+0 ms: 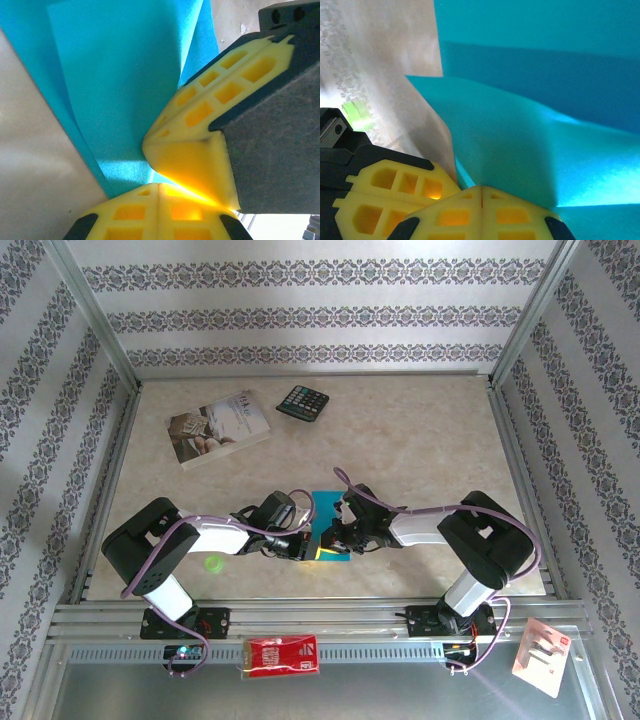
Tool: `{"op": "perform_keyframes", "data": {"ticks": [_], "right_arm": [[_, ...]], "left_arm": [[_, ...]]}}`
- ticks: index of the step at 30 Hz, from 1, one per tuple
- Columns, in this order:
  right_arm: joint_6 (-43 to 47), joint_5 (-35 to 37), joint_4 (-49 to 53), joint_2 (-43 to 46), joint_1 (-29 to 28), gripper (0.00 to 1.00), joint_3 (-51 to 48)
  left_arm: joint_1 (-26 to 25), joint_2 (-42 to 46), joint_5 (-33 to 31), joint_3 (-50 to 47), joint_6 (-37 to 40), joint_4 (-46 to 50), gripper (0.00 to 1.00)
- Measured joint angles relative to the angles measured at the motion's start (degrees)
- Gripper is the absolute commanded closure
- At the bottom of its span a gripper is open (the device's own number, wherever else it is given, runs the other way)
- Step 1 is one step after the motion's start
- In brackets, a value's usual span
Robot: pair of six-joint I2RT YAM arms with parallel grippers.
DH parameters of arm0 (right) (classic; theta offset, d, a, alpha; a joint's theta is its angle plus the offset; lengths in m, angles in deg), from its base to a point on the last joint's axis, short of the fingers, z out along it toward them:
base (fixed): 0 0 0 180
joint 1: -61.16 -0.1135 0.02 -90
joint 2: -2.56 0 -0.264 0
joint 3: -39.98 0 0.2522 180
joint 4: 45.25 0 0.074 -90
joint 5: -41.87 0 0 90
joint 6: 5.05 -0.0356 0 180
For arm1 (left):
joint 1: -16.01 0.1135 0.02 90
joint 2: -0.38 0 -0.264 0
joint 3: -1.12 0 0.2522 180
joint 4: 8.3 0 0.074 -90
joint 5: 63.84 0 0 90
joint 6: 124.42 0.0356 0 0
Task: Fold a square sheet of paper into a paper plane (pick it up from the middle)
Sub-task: Fold the triangle a second time at the center of the table.
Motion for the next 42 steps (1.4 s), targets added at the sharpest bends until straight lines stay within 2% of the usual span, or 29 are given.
{"op": "perform_keyframes", "data": {"ticks": [9,15,21,28,34,42], "right_arm": [[2.05,-4.09,-0.24,-1.51,3.28,0.97,0.39],[4.39,-3.37,0.50,-1.53,7.54,0.97,0.92],[6.19,-2.99,2.38,-1.70,9.42,0.98,1.92],[5.62,-2.36,1.95,-1.53,8.33,0.98,1.81],[2.97,-0.94,1.11,0.15,4.94,0.98,0.13],[1.68,-0.37,1.14,0.63,4.70,0.98,-0.22]], "left_arm": [[0.00,0.00,-0.13,0.15,1.49,0.57,1.00],[0.00,0.00,-0.13,0.15,1.77,0.68,1.00],[0.00,0.04,-0.20,0.55,2.21,1.44,1.00],[0.20,0.57,-0.13,1.31,-0.11,3.26,1.00],[1.14,0.48,0.59,3.87,-4.44,3.23,1.00],[1.14,-1.88,0.22,7.08,-4.61,3.82,1.00]]}}
